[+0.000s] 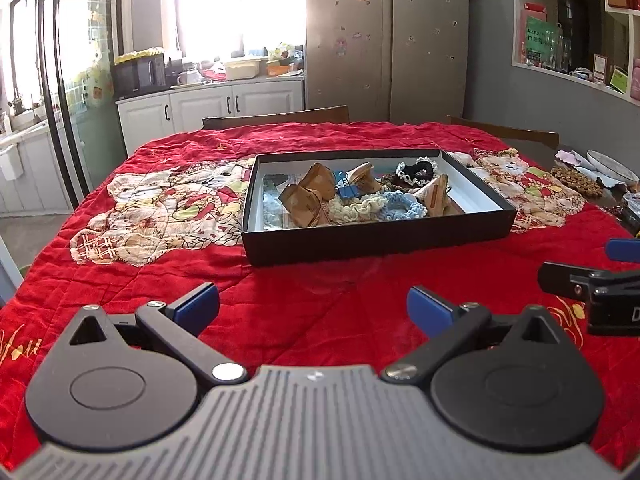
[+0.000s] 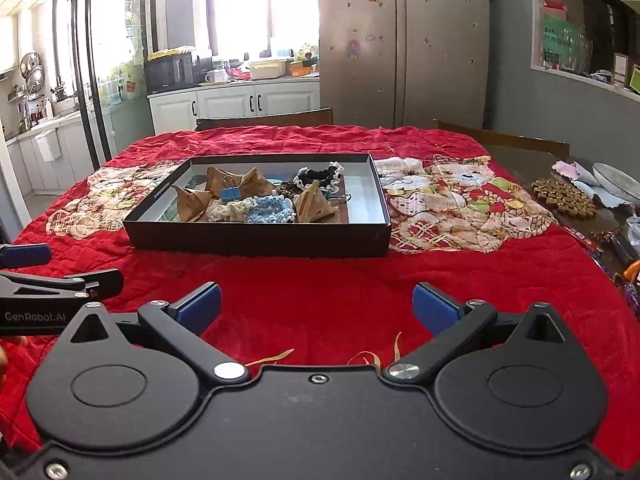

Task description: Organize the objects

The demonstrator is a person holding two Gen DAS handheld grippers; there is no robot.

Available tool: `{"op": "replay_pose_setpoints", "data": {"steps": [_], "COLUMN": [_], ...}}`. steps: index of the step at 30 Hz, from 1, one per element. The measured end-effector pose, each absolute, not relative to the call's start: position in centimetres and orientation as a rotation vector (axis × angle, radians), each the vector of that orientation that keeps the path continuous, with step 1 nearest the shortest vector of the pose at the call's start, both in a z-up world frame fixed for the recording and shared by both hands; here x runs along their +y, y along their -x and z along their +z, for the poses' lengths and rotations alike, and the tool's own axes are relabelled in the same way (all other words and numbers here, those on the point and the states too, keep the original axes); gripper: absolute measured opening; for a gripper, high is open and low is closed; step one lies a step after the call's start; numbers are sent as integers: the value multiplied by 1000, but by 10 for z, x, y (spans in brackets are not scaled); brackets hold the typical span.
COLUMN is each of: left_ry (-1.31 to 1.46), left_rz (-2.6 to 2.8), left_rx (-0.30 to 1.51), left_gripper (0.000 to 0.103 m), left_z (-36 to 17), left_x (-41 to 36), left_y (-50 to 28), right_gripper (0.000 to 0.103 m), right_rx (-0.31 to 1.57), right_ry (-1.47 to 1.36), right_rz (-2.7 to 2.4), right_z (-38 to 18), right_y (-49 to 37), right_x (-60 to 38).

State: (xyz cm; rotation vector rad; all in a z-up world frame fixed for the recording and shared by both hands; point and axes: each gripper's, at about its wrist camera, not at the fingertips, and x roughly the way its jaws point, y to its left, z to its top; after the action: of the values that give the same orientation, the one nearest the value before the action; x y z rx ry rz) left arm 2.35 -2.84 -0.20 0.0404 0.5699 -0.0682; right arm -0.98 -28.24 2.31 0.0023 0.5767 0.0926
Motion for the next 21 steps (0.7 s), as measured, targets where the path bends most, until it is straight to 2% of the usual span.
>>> {"op": "replay_pose_setpoints", "data": {"steps": [21], "left_ry": [-38], "left_rz": [-77], "left_rx": [578], "left_gripper": [103], "left_z": [-3], "left_x": [-30], "left_y": [-23], "right_gripper": [103], "right_rx": [603], "right_ry": [-20], "right_rz": [91], "right_z": [22], "right_y": [7], "right_x": [-284]}}
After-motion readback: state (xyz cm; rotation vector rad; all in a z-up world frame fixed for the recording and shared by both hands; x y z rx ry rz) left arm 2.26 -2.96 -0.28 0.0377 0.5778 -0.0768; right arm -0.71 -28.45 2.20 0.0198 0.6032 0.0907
